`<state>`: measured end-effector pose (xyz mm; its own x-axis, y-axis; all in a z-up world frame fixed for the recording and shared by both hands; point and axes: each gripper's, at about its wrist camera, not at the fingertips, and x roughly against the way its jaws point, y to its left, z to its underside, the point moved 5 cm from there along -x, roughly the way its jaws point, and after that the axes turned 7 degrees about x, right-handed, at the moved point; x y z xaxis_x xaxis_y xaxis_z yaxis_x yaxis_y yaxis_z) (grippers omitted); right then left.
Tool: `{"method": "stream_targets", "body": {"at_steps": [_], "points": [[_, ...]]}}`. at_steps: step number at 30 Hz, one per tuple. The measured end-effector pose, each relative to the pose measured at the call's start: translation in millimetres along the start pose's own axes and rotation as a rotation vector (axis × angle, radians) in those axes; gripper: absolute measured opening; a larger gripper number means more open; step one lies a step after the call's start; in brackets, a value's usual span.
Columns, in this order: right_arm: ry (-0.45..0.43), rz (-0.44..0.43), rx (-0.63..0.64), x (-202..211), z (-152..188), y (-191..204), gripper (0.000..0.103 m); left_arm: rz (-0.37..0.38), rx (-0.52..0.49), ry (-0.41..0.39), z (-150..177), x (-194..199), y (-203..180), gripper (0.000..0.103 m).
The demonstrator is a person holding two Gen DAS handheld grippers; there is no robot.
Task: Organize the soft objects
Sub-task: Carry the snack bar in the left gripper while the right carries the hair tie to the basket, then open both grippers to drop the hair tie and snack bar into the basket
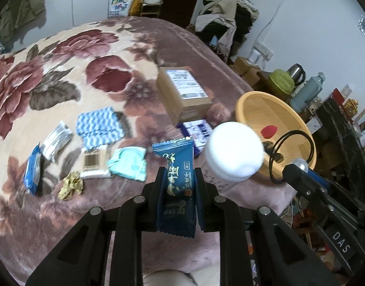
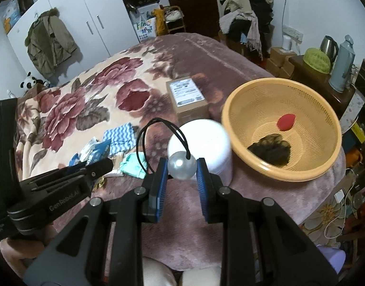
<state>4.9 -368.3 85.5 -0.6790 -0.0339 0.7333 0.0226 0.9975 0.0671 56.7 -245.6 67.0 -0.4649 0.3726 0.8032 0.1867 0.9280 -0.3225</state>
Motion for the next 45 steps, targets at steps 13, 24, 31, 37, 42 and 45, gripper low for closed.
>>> {"method": "stream_targets", "body": {"at_steps": [13, 24, 31, 37, 42, 45], "points": [[-0.023, 0.050, -0.066, 8, -11, -61, 0.025, 0.080, -0.074, 0.016, -23, -17, -74, 0.021], [-0.017, 0.109, -0.149, 0, -17, -118, 0.025, 0.149, -0.151, 0.070, -35, -63, -147, 0.021], [-0.014, 0.133, -0.243, -7, -21, -158, 0.025, 0.183, -0.186, 0.112, -42, -106, -190, 0.021], [-0.018, 0.160, -0.295, -11, -26, -185, 0.026, 0.206, -0.205, 0.126, -50, -134, -212, 0.029], [0.009, 0.199, -0.349, -16, -16, -198, 0.062, 0.197, -0.192, 0.114, -50, -135, -208, 0.093], [0.012, 0.204, -0.371, -16, -11, -200, 0.075, 0.161, -0.189, 0.085, -51, -129, -198, 0.100]]}}
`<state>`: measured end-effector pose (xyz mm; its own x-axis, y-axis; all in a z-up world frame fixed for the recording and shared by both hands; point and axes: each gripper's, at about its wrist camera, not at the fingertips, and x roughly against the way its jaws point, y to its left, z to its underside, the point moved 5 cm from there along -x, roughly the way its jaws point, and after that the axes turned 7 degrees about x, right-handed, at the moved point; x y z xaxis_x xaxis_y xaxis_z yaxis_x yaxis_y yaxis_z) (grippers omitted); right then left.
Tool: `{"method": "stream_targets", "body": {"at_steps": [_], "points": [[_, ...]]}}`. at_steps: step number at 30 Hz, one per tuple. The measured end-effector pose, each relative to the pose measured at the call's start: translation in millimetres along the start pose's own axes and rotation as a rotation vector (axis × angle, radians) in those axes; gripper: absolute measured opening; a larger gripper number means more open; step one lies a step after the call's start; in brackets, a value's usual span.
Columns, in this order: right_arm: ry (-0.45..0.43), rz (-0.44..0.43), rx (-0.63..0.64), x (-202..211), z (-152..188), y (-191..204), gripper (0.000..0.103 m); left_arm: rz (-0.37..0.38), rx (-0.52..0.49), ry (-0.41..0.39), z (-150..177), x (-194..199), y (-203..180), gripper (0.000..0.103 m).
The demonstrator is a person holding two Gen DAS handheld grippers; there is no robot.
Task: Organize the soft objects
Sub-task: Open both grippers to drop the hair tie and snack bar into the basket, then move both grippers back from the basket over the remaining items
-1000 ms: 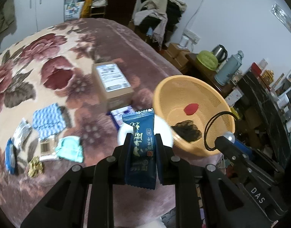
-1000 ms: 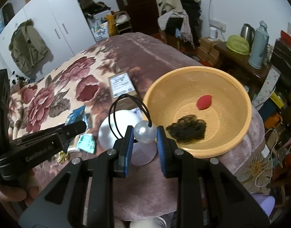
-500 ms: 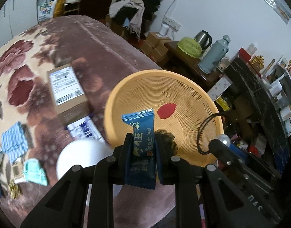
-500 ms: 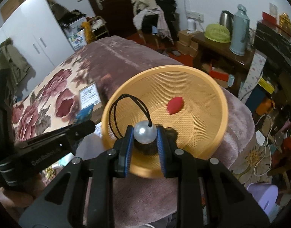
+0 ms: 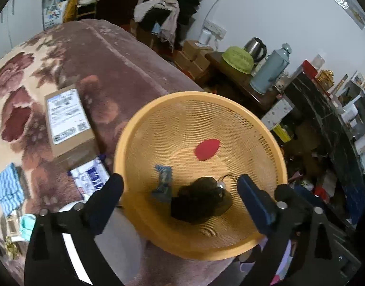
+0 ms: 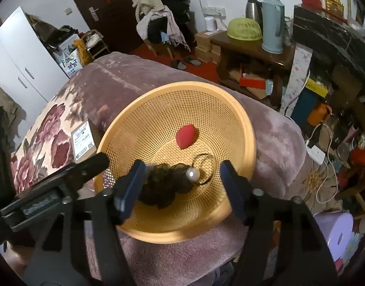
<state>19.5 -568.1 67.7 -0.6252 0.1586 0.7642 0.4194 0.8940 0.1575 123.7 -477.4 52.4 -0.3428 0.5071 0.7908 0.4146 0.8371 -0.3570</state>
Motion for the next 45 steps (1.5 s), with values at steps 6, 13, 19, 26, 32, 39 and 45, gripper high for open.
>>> {"method": "stream_targets", "body": {"at_steps": [6, 13, 19, 26, 32, 39, 45], "points": [[0.010, 0.016, 0.002, 4, 7, 3, 0.102, -0.070, -0.005, -0.036, 8, 15, 18, 0.102], [0.030, 0.024, 0.030, 9, 16, 13, 0.103, -0.077, -0.002, -0.045, 18, 33, 34, 0.102], [0.035, 0.025, 0.069, 17, 24, 31, 0.103, -0.091, 0.014, -0.052, 25, 53, 54, 0.102], [0.050, 0.029, 0.106, 21, 35, 54, 0.103, -0.108, 0.035, -0.054, 36, 72, 77, 0.102], [0.048, 0.025, 0.135, 26, 39, 73, 0.103, -0.113, 0.049, -0.056, 44, 87, 96, 0.102], [0.041, 0.020, 0.172, 32, 42, 96, 0.103, -0.114, 0.073, -0.060, 50, 100, 117, 0.102], [0.037, 0.009, 0.206, 37, 48, 119, 0.103, -0.122, 0.097, -0.066, 59, 114, 138, 0.102]]}}
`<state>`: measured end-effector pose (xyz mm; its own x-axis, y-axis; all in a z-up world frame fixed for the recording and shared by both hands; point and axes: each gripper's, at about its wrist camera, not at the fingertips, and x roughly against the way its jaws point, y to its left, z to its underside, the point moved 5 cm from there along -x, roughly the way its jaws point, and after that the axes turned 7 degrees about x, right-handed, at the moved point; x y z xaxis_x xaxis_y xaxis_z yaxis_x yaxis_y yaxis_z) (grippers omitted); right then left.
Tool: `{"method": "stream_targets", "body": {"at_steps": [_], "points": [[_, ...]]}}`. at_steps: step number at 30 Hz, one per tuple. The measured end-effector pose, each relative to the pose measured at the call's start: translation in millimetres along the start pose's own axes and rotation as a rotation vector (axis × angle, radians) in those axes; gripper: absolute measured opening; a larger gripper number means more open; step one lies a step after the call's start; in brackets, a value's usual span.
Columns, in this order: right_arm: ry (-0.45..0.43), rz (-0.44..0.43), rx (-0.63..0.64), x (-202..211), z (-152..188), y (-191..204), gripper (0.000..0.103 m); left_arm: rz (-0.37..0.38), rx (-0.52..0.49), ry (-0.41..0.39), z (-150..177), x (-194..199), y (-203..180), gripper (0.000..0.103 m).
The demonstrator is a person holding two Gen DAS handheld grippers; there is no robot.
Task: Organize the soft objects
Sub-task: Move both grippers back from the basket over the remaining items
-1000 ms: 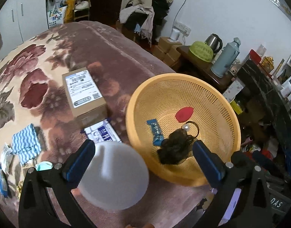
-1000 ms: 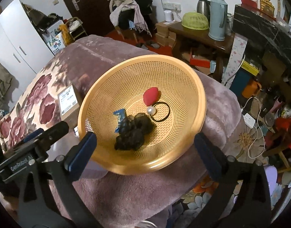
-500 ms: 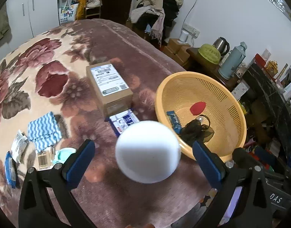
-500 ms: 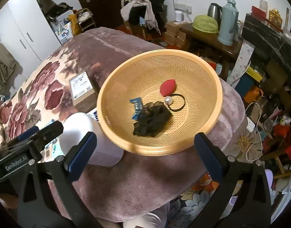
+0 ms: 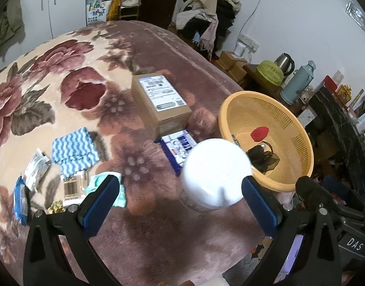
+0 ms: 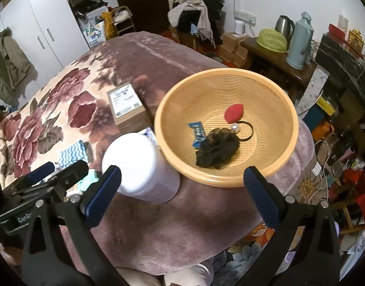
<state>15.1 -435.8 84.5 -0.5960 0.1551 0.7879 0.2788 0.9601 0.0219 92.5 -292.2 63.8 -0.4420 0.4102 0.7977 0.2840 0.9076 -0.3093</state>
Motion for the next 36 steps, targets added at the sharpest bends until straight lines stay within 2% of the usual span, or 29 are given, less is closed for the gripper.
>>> {"method": "stream_targets", "body": {"at_steps": [20, 36], "points": [[0.018, -0.056, 0.129, 6, 25, 93, 0.103, -0.068, 0.063, 0.000, 33, 32, 90, 0.102], [0.086, -0.103, 0.187, -13, 65, 151, 0.103, -0.134, 0.120, 0.042, 69, 30, 162, 0.102]]}}
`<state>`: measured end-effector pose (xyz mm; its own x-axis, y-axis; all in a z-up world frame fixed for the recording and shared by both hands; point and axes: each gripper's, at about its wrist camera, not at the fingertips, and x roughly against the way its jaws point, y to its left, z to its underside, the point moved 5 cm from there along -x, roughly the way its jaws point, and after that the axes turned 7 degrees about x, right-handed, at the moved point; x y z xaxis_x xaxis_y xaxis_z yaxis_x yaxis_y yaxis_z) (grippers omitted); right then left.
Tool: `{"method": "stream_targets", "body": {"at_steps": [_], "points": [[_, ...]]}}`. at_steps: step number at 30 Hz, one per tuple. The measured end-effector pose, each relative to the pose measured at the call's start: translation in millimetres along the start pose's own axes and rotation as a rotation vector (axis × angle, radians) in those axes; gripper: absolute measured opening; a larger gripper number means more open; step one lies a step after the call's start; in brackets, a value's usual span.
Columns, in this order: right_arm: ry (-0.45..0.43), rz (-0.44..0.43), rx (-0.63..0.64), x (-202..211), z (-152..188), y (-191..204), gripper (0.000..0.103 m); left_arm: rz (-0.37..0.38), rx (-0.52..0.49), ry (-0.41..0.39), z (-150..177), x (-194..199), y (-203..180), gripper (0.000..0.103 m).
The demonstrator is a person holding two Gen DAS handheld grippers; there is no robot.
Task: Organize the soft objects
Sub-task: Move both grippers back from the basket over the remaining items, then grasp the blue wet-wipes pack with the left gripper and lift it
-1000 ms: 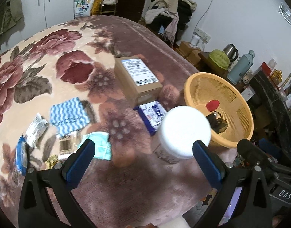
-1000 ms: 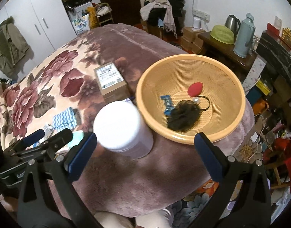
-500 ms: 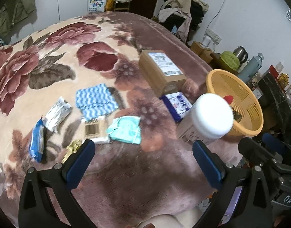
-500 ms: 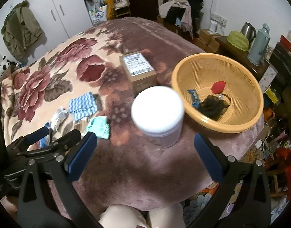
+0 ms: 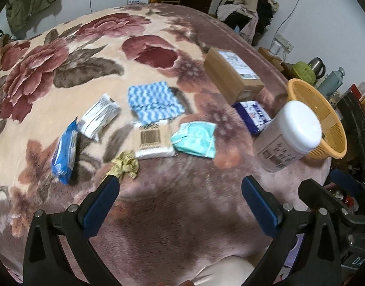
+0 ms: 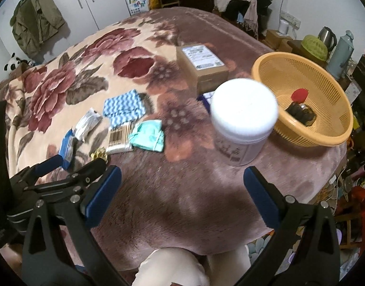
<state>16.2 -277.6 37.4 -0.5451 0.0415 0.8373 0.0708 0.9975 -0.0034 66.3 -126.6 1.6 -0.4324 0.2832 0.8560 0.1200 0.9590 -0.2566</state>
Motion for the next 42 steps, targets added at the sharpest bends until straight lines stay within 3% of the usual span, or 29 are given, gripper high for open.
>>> {"method": "stream_targets", "body": {"at_steps": [20, 42], "points": [[0.120, -0.027, 0.017, -54, 26, 29, 0.103, -0.044, 0.045, 0.088, 15, -40, 47, 0.102], [0.188, -0.052, 0.036, -92, 33, 49, 0.103, -0.088, 0.117, 0.143, 26, -67, 95, 0.102]]}}
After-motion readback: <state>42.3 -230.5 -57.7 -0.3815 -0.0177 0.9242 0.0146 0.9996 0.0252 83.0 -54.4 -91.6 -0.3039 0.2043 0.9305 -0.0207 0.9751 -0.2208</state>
